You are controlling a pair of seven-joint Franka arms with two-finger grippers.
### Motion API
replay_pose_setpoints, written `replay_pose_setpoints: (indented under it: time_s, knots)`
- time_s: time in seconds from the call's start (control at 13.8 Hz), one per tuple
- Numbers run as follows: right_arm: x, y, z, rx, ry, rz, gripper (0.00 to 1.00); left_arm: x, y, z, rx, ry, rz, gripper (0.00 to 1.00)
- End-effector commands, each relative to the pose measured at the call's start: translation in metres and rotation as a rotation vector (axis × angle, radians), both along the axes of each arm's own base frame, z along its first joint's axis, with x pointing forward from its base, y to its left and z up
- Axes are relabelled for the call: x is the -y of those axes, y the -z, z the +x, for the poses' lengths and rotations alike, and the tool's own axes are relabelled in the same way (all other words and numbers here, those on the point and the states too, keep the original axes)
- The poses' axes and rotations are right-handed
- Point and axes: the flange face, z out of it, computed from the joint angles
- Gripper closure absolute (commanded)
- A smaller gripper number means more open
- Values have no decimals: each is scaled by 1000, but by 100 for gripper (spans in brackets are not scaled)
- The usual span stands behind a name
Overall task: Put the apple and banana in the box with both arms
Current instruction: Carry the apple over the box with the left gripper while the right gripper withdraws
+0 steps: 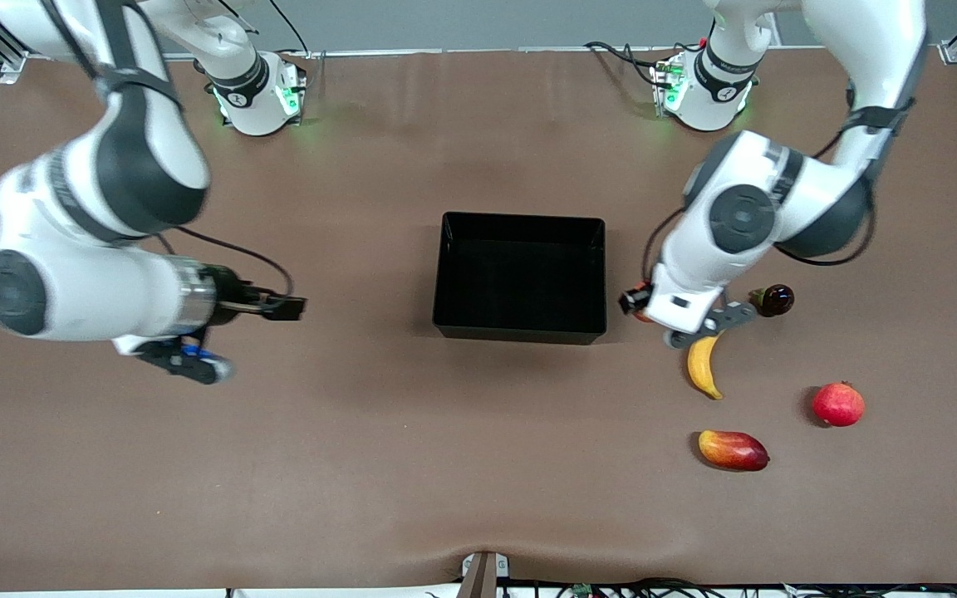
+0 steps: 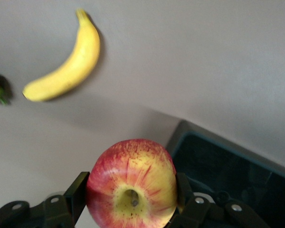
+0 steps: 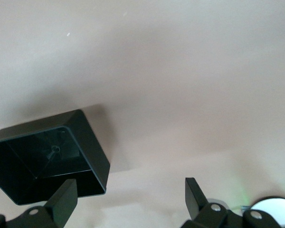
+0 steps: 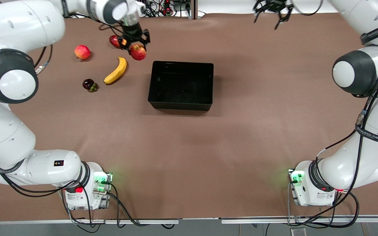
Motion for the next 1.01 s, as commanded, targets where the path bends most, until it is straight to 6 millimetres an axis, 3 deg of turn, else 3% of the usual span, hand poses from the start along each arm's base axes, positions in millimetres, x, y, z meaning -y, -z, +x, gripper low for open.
replay_pose_setpoints:
  time_s: [0.0, 0.07, 0.22, 0.43, 0.65, 0.94]
  knots:
    - [55, -57, -12, 74, -28, -56, 0, 38, 18, -23, 15, -43, 28, 100]
    - [70, -82, -20, 130, -81, -79, 0, 59, 29, -39, 23, -58, 25, 100]
    - [105, -117, -33, 191, -111, -81, 0, 74, 51, -58, 47, -71, 11, 100]
    - [142, -149, -69, 207, -179, -160, 0, 93, 78, -86, 46, -21, -7, 100]
    - [150, -161, -103, 215, -187, -219, 0, 101, 106, -99, 62, 28, -26, 100]
    - [155, -149, -149, 237, -274, -197, 0, 105, 143, -107, 55, 10, 6, 100]
